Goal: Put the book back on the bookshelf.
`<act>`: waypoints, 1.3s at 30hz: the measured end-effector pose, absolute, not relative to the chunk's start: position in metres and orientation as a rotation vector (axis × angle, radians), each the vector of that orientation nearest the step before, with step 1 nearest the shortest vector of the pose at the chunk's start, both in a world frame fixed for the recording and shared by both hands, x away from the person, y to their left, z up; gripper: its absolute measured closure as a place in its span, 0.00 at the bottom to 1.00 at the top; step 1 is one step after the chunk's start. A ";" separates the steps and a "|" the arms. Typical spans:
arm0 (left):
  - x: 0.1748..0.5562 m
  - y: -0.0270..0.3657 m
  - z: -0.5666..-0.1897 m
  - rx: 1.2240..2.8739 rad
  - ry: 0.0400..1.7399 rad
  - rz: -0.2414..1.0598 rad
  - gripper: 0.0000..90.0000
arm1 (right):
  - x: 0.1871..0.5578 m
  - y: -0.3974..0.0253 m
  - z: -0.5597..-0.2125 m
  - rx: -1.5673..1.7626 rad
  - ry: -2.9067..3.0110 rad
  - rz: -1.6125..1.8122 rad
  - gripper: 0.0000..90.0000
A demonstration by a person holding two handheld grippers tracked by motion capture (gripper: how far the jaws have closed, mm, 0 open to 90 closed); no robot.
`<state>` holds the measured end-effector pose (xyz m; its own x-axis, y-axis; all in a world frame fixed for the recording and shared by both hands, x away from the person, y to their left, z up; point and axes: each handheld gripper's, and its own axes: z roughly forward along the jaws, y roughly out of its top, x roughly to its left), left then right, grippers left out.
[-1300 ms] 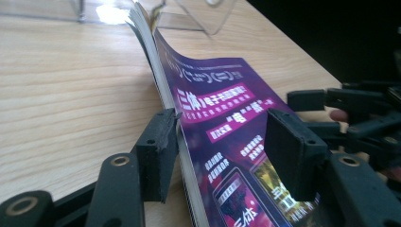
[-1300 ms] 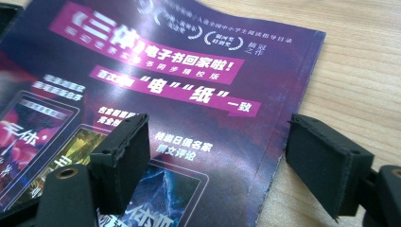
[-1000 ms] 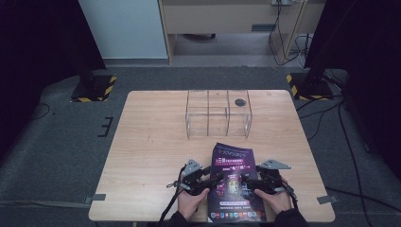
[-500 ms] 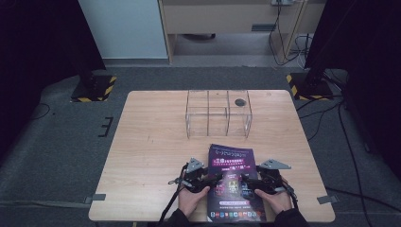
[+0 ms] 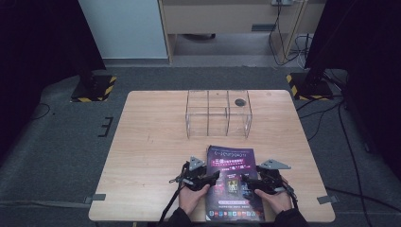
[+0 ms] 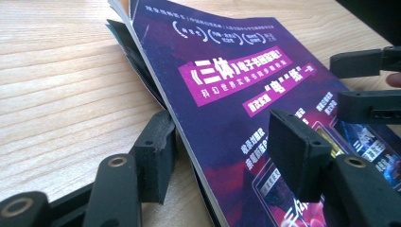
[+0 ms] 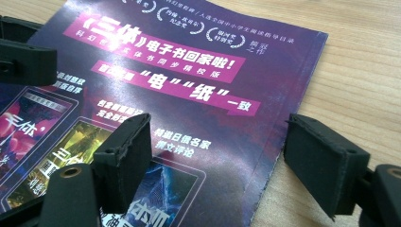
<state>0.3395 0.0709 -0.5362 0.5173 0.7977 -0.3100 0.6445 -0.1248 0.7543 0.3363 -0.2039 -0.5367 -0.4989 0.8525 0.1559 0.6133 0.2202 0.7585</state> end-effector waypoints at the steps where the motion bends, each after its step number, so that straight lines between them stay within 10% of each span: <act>1: 0.340 0.070 -0.536 1.847 1.205 0.213 0.46 | 0.336 -0.204 -0.537 1.375 2.205 1.156 0.27; 17: 0.348 0.064 -0.535 1.902 1.205 0.311 0.38 | 0.336 -0.204 -0.537 1.365 2.214 1.163 0.27; 33: 0.336 0.086 -0.531 1.599 1.115 0.044 0.48 | 0.337 -0.206 -0.537 1.386 2.196 1.170 0.28; 39: 0.331 0.072 -0.537 1.721 1.081 0.066 0.47 | 0.337 -0.207 -0.537 1.382 2.207 1.184 0.29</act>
<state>0.3313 0.0723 -0.5371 0.5899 0.6797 -0.4358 0.6214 -0.0375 0.7826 0.3373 -0.2067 -0.5369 -0.5032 0.8457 0.1779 0.6157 0.2064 0.7605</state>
